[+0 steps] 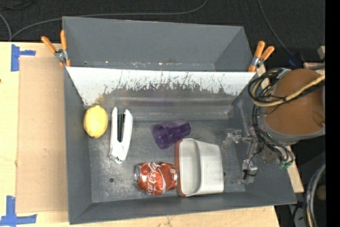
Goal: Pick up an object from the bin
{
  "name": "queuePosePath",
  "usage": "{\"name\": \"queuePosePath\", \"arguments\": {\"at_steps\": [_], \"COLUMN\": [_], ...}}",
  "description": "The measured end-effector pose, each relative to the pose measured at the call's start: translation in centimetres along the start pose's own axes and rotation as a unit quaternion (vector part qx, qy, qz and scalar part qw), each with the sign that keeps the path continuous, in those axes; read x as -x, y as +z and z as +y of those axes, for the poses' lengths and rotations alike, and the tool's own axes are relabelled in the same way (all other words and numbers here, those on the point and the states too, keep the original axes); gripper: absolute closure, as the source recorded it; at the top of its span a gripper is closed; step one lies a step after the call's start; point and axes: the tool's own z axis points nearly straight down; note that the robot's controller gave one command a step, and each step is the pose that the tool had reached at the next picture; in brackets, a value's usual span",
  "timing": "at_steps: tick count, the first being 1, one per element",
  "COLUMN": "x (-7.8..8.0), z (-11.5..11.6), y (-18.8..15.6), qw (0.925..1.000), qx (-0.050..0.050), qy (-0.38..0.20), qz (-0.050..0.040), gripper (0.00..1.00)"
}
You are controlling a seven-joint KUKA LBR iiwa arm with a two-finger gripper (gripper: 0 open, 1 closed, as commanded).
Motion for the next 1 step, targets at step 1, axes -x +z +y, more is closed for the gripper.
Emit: {"name": "queuePosePath", "arguments": {"at_steps": [1], "x": [0.29], "z": [4.42], "y": [3.66], "qw": [0.9989], "qx": [0.001], "qy": [0.047], "qz": [0.0040], "gripper": [0.00]}}
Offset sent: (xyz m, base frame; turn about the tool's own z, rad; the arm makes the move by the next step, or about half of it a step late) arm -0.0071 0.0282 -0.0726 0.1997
